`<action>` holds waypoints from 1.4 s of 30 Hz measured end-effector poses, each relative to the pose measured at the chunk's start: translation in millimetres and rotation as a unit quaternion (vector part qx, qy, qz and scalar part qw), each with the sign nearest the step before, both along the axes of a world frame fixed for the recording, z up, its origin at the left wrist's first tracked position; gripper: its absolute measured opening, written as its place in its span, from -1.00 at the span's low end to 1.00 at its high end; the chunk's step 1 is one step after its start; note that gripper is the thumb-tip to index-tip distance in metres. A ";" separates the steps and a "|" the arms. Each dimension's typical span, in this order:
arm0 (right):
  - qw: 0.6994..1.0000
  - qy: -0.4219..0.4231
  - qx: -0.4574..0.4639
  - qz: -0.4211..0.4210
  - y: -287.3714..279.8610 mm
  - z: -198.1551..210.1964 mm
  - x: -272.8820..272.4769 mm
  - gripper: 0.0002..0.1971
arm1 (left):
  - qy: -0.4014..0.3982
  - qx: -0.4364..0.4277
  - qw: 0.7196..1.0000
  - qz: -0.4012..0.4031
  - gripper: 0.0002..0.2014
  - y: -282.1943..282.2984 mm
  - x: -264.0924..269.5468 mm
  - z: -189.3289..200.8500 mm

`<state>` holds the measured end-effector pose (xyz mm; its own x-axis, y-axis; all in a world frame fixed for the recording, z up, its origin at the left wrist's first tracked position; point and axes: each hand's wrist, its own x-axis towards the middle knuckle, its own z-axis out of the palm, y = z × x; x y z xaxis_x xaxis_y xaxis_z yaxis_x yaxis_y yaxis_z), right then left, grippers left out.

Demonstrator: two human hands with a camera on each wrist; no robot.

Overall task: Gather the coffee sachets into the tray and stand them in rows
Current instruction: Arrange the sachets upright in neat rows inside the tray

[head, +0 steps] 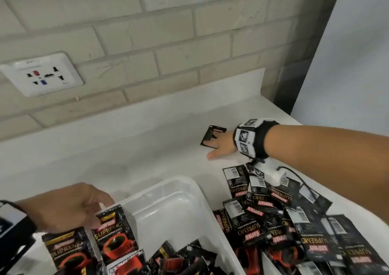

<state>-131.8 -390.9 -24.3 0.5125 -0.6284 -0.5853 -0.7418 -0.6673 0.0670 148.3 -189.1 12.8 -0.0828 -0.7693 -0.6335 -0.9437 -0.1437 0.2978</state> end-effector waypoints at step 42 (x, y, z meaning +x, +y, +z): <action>0.990 -0.070 0.041 -0.114 88.4 -2.3 -142.7 -0.52 | 0.157 -0.305 0.927 -0.155 -0.65 121.5 -241.4 43.9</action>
<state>-274.4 -302.5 -26.6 0.4430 -0.6906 -0.5717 -0.8717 -0.4808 -0.0946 -93.1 -67.6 56.6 -0.4660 -0.8848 0.0036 -0.7650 0.4049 0.5009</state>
